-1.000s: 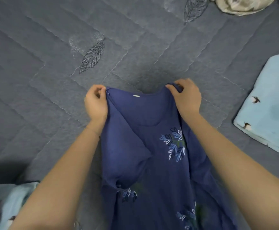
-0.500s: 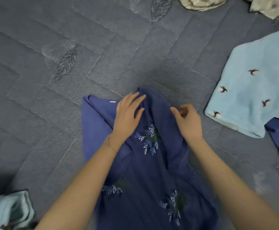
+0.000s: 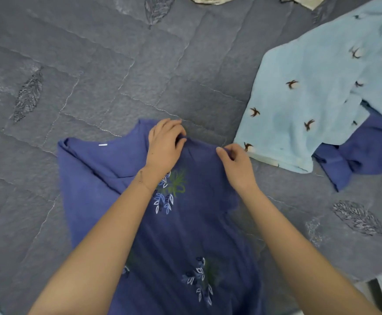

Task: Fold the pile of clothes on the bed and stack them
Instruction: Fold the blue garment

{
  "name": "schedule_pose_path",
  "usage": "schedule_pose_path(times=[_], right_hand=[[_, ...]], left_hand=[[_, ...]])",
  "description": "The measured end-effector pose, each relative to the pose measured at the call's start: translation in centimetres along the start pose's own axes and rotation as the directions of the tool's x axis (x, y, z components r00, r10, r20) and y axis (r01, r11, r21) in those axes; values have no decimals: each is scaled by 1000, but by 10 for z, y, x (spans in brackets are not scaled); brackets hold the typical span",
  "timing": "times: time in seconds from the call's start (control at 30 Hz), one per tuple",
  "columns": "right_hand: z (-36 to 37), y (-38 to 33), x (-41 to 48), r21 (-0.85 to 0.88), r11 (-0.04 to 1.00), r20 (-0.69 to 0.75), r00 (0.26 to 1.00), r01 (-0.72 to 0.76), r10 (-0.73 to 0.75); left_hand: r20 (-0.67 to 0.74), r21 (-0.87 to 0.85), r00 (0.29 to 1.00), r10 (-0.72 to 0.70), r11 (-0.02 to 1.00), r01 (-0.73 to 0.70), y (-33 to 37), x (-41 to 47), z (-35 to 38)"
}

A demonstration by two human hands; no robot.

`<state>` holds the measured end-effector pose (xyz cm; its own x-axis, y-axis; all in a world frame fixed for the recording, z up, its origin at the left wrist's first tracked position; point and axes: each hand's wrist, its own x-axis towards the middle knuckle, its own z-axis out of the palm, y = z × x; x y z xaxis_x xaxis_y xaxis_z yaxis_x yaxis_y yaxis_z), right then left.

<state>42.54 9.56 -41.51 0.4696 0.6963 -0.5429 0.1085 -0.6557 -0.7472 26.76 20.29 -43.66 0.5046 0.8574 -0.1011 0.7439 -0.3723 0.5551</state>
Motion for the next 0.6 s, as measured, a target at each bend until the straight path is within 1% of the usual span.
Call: schedule_pose_path(times=[0.07, 0.17, 0.2, 0.27, 0.33, 0.47, 0.53, 0.6], right_hand=[[-10, -8, 9, 43, 999, -14, 1000, -8, 9], [-31, -21, 22, 81, 996, 22, 999, -25, 23], [-39, -26, 25, 99, 995, 25, 999, -27, 24], [-52, -35, 32, 132, 991, -25, 1000, -1, 5], [-62, -43, 38, 167, 985, -116, 993, 36, -17], [-70, -50, 50, 171, 982, -260, 965, 79, -32], [-70, -48, 57, 152, 984, -297, 954, 97, -48], [-67, -44, 61, 106, 991, -283, 958, 86, -53]], left_hand=[[-95, -138, 993, -71, 989, 58, 9, 5, 0], [-154, -346, 962, -224, 925, 160, 23, 19, 1], [-169, -410, 952, -254, 897, 166, 28, 23, 1], [-187, -494, 938, -290, 853, 165, 37, 31, 3], [-213, -513, 927, -308, 843, 162, 45, 38, 9], [-241, -521, 916, -321, 839, 157, 51, 43, 20], [-247, -472, 925, -289, 869, 146, 49, 42, 22], [-193, -375, 953, -235, 915, 150, 44, 38, 23]])
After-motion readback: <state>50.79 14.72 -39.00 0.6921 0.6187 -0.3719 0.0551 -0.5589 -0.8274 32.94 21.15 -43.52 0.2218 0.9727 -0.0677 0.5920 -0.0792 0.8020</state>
